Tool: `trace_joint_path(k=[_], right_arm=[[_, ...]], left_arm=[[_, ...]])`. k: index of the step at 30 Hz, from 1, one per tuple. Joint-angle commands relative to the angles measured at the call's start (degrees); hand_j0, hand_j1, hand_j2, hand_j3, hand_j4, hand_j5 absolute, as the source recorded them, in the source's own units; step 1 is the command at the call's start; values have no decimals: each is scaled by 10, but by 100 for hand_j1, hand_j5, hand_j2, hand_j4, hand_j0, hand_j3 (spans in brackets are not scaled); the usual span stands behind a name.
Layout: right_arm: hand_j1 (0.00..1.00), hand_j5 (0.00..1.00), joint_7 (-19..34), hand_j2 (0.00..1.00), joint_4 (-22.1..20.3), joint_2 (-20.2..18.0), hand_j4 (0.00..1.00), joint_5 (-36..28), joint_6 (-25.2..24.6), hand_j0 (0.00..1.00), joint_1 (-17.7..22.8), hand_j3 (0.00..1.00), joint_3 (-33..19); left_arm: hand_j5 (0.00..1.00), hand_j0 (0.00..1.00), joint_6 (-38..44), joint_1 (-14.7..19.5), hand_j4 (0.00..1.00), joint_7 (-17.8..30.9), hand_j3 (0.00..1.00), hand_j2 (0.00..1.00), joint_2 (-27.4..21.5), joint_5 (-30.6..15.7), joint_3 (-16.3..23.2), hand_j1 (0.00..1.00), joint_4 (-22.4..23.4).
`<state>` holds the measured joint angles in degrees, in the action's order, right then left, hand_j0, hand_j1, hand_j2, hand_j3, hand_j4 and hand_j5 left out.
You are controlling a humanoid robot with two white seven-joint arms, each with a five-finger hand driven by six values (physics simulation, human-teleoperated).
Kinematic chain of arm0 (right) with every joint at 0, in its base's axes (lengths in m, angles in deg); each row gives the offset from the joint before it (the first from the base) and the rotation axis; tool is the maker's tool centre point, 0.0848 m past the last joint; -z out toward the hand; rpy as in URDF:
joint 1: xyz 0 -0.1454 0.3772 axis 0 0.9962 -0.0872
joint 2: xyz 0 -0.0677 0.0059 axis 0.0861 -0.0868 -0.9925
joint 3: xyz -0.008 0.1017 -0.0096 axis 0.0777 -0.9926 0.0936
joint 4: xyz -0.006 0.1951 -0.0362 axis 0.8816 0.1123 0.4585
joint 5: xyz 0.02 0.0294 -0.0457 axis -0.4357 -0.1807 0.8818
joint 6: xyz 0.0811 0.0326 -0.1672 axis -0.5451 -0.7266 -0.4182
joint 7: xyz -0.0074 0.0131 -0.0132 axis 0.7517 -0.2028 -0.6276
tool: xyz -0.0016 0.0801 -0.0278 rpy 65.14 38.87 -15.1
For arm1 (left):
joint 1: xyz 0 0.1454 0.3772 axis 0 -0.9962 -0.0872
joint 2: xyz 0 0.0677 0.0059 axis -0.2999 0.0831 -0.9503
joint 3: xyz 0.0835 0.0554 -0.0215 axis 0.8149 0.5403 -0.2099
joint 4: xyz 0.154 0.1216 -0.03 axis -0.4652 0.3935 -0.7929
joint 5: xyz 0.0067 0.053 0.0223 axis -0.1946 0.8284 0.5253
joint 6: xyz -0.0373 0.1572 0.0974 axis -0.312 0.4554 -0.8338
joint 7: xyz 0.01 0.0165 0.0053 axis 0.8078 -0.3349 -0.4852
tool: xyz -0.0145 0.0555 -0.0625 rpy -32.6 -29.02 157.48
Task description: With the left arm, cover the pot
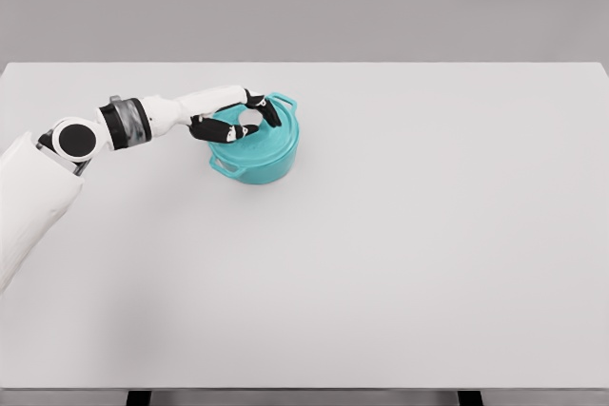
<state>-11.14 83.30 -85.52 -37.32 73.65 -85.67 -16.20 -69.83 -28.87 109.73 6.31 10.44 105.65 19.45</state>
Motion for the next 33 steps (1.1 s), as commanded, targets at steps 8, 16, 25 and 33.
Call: trace_joint_path(k=[8, 16, 25, 33], right_arm=[[100, 100, 0, 100, 0, 0, 100, 0, 0, 100, 0, 100, 0], [100, 100, 0, 100, 0, 0, 100, 0, 0, 100, -1, 100, 0], [100, 100, 0, 100, 0, 0, 100, 0, 0, 100, 0, 100, 0], [100, 100, 0, 100, -1, 0, 100, 0, 0, 100, 0, 100, 0]], left_arm=[[66, 66, -1, 2, 66, 2, 66, 66, 1, 5, 1, 66, 1], [66, 66, -1, 4, 66, 2, 66, 66, 3, 6, 1, 66, 1], [66, 66, -1, 4, 66, 2, 66, 66, 3, 6, 0, 66, 0], [66, 66, 0, 7, 66, 2, 66, 66, 3, 5, 0, 66, 0]])
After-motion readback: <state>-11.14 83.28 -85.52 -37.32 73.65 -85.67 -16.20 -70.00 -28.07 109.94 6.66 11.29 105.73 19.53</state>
